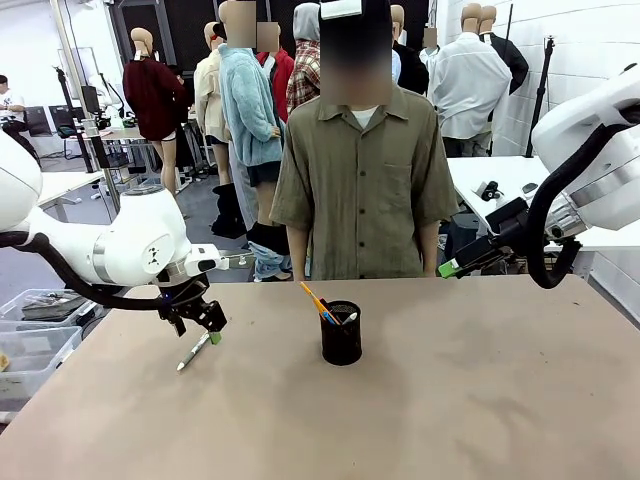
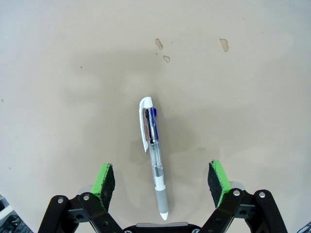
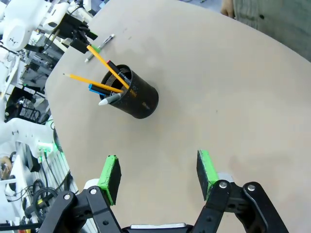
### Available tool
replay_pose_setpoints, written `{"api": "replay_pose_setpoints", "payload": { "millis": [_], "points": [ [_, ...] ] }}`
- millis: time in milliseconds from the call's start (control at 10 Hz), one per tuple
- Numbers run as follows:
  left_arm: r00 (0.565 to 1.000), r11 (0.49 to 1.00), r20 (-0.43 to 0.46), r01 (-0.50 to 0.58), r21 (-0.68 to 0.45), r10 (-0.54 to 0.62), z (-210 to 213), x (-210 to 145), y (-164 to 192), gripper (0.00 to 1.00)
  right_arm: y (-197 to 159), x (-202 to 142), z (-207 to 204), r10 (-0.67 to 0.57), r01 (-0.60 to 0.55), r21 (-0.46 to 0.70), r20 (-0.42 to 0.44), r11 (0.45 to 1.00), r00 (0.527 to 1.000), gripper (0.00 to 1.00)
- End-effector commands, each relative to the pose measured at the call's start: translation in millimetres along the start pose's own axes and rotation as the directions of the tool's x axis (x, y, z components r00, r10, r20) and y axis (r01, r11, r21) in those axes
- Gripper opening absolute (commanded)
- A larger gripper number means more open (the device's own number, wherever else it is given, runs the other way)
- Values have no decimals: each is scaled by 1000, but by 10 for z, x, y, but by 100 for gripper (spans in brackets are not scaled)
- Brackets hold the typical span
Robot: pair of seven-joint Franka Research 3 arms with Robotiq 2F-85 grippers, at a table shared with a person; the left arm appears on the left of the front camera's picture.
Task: Place the pens into the pen holder.
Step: Pick up a writing instrument from the table and place it into the Pen holder.
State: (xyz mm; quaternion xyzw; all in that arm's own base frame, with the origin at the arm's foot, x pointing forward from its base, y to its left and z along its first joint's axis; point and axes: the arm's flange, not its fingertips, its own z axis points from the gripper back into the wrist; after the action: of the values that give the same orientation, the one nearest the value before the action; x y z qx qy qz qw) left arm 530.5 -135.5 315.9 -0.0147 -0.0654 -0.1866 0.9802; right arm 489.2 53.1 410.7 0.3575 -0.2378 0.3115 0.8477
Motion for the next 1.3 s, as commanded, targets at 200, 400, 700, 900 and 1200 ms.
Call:
{"api": "replay_pose_setpoints", "payload": {
  "millis": [200, 400, 700, 900, 1200],
  "points": [
    [1000, 1000, -30, -10, -26, 10, -105, 133, 4, 100, -22, 15, -34, 15, -15, 20, 24, 1000, 1000, 78],
    [1000, 999, -22, 8, -43, -9, -128, 109, 10, 84, -22, 15, -34, 15, -15, 20, 24, 1000, 1000, 78],
    [998, 998, -62, 3, -56, -6, -141, 88, 24, 25, -22, 15, -34, 15, -15, 20, 24, 1000, 1000, 78],
    [997, 999, -79, 9, -47, -13, -137, 82, 18, 0, -22, 15, -34, 15, -15, 20, 24, 1000, 1000, 78],
    [995, 999, -98, 31, -44, -35, -145, 90, -25, 0, -22, 15, -34, 15, -15, 20, 24, 1000, 1000, 78]
  ]
}}
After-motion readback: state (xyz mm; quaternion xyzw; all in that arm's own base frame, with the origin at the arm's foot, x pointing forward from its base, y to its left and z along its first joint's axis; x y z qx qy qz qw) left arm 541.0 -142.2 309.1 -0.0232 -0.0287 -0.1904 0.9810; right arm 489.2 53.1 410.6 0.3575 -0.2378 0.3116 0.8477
